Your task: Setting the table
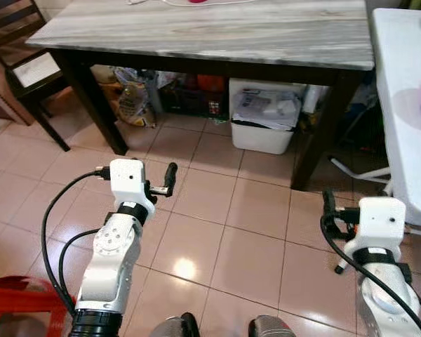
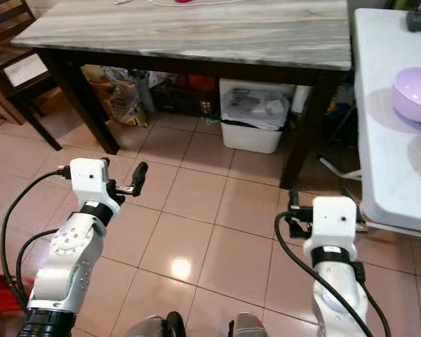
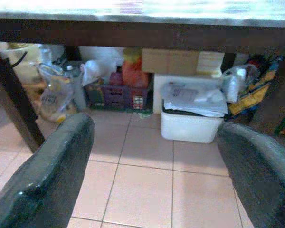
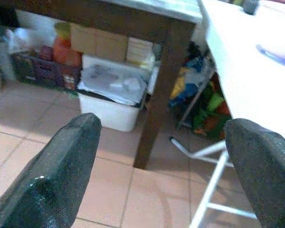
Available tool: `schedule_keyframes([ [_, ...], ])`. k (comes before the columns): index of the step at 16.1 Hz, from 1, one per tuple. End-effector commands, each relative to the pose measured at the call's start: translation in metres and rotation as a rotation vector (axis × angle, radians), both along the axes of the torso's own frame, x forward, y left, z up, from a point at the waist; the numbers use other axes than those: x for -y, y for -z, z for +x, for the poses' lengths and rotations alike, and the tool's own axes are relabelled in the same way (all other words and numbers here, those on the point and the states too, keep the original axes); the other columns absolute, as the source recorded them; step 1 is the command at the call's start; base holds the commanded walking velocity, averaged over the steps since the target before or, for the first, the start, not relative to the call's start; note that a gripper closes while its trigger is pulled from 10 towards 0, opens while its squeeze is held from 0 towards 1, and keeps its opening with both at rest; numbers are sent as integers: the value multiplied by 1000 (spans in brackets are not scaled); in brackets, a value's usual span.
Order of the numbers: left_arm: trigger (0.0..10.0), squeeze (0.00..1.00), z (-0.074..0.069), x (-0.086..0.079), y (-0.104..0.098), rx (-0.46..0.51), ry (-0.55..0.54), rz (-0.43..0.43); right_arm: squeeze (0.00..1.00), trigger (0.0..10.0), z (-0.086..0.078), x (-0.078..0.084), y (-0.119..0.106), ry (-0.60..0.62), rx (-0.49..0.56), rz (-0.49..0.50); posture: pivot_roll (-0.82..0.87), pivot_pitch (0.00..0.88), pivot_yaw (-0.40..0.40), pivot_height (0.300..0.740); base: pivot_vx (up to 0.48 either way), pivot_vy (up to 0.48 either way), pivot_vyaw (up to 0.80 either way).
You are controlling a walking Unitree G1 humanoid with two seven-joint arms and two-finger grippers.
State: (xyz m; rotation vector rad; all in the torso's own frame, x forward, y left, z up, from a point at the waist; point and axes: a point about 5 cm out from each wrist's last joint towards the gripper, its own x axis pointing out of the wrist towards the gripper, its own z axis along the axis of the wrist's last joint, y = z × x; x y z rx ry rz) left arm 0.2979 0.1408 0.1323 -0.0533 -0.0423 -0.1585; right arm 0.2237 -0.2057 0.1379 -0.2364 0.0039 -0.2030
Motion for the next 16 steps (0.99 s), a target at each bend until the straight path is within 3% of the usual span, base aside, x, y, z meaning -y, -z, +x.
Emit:
schedule_keyframes([
  [1,10000,0,0,-4,0,7,-16,15,0,10000,-4,2,-4,13,8,6,-310,185,60,740,0,0,-781],
  [7,10000,0,0,0,4,-4,7,-11,0,10000,9,-9,-13,-58,36,-21,-320,181,65,740,0,0,-775],
  [16,10000,0,1,3,5,-11,26,-19,0,10000,13,-6,-18,-48,51,-33,-332,202,70,740,0,-334,-773],
])
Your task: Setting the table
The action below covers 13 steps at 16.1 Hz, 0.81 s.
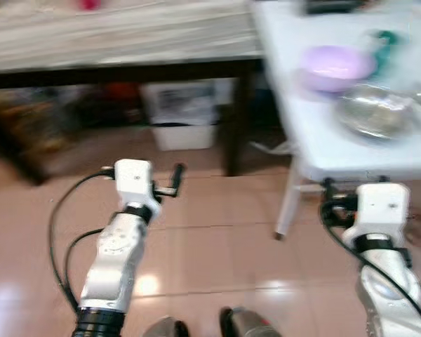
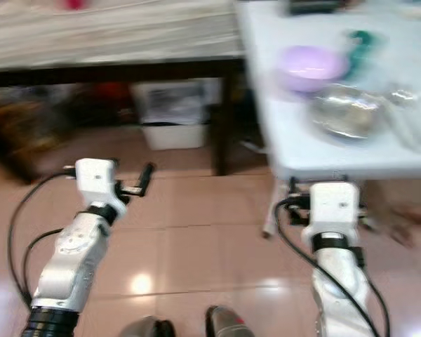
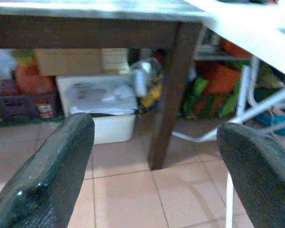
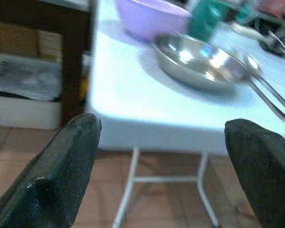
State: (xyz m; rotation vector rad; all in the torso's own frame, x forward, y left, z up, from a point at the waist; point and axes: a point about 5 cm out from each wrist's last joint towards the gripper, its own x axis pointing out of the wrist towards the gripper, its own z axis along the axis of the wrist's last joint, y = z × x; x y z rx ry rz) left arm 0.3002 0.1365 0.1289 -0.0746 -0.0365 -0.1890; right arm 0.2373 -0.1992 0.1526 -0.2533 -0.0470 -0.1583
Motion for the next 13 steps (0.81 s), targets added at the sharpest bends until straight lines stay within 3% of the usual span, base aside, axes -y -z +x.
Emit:
schedule_keyframes([
  [1,10000,0,-1,-1,1,-5,-6,1,0,10000,-1,0,-4,2,9,-12,-332,202,70,740,0,-341,-750],
  [3,10000,0,-1,-1,1,-5,-5,2,0,10000,1,1,-5,-1,14,-9,-332,202,70,740,0,-341,-650],
  [8,10000,0,1,0,-2,0,2,4,0,10000,3,-2,-8,-21,28,-3,-325,207,78,740,0,-202,0],
  [13,10000,0,3,0,-5,18,-4,-4,0,10000,5,-5,-7,-32,31,5,-320,205,86,740,0,0,0],
])
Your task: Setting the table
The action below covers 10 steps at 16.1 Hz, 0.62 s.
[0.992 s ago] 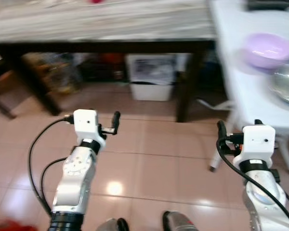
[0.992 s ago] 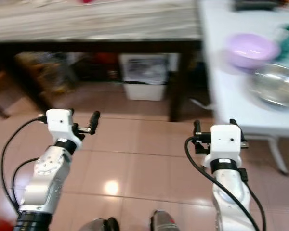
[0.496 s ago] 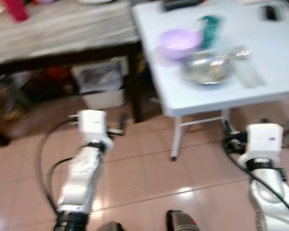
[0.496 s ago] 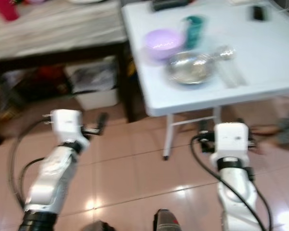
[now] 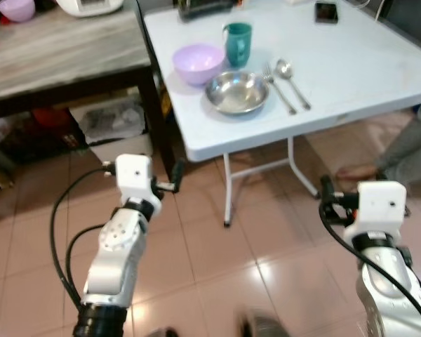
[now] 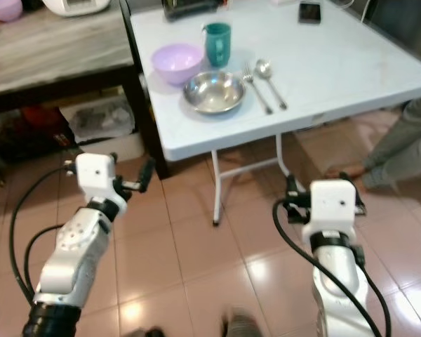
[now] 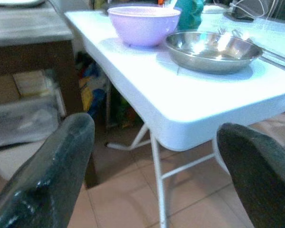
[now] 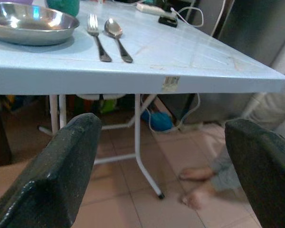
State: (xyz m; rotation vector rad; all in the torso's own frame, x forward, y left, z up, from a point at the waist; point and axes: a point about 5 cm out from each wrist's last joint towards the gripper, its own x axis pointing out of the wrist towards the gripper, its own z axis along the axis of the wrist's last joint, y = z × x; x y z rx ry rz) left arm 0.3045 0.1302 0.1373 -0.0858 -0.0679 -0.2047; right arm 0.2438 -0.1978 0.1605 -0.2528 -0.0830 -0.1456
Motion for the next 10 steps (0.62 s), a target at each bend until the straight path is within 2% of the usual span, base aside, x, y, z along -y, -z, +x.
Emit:
schedule_keyframes([
  [1,10000,0,-1,-6,2,-12,-19,6,0,10000,-2,-4,0,-16,-2,6,-320,205,87,740,0,0,0],
  [3,10000,0,0,-5,0,-3,-4,11,0,10000,-2,-5,-1,-25,8,2,-319,205,90,740,0,0,0],
  [5,10000,0,1,-5,-1,-3,-8,7,0,10000,-1,-6,-1,-26,12,8,-319,205,93,740,0,0,416],
  [10,10000,0,1,-3,-2,6,19,27,0,10000,-1,-9,0,-38,14,17,-315,205,99,740,0,0,0],
])
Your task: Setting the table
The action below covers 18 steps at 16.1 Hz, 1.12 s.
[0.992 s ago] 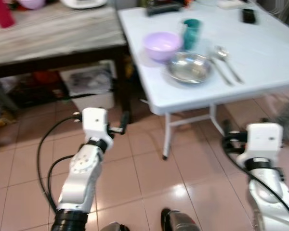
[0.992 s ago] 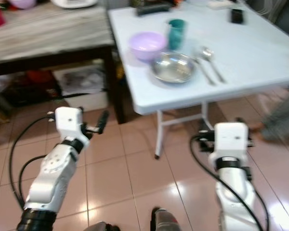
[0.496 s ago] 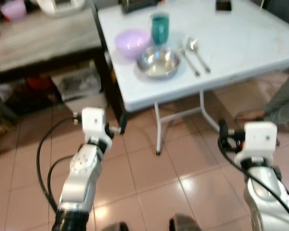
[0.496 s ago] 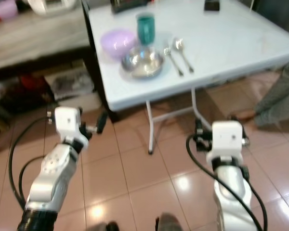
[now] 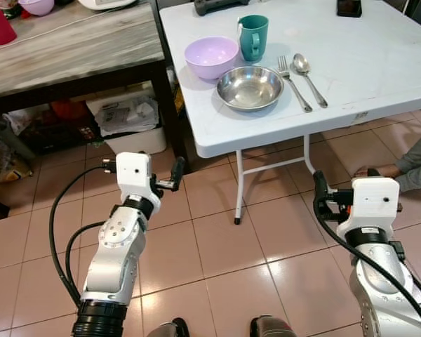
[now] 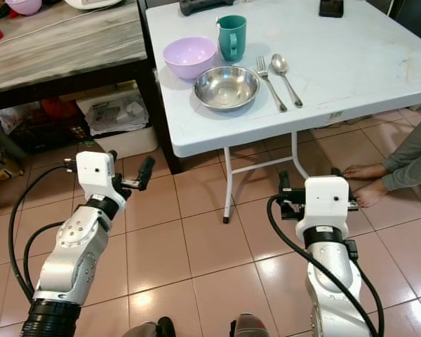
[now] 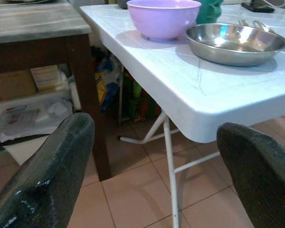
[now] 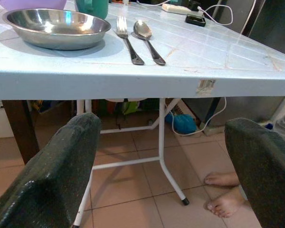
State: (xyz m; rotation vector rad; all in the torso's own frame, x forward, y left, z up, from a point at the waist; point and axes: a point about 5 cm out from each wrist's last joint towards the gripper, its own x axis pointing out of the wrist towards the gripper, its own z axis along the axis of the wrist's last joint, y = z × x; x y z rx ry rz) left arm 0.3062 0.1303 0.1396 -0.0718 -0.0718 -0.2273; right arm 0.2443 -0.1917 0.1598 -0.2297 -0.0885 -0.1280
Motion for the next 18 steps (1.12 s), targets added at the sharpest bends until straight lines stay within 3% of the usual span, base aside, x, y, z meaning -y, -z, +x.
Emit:
schedule_keyframes([
  [1,10000,0,-1,-2,-1,0,0,17,0,10000,-1,-4,-1,-20,9,-4,-312,207,102,740,0,0,0],
  [7,10000,0,1,2,-2,7,23,17,0,10000,-1,-9,-1,-52,12,-3,-312,206,103,740,0,0,731],
  [18,10000,0,0,2,0,-5,25,18,0,10000,-2,-11,0,-65,11,2,-314,211,104,740,0,-408,763],
])
